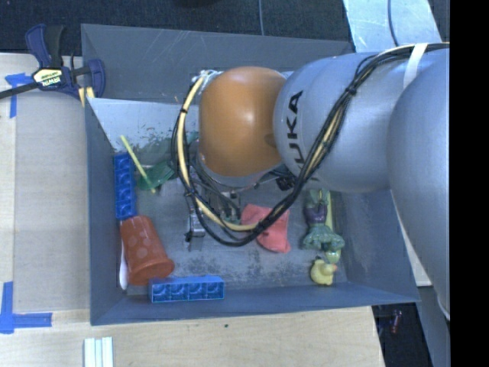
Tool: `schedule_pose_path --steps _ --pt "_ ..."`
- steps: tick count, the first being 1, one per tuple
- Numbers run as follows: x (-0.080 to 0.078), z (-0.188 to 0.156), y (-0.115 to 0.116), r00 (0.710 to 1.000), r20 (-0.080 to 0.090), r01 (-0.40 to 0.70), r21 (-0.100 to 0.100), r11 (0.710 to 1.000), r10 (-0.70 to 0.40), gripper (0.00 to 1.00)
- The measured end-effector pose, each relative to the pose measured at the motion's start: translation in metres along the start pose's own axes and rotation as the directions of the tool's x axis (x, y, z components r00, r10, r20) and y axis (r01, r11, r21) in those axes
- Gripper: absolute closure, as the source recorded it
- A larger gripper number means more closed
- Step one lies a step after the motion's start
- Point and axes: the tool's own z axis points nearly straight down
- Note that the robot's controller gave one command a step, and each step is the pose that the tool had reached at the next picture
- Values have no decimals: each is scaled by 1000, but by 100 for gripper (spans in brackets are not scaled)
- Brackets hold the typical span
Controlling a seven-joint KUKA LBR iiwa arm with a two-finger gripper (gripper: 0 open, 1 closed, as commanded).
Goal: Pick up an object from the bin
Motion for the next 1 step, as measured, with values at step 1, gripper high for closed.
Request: schedule_pose_path --steps 1 --pt "-2 -5 -1 1000 8 -3 -2 1000 3 0"
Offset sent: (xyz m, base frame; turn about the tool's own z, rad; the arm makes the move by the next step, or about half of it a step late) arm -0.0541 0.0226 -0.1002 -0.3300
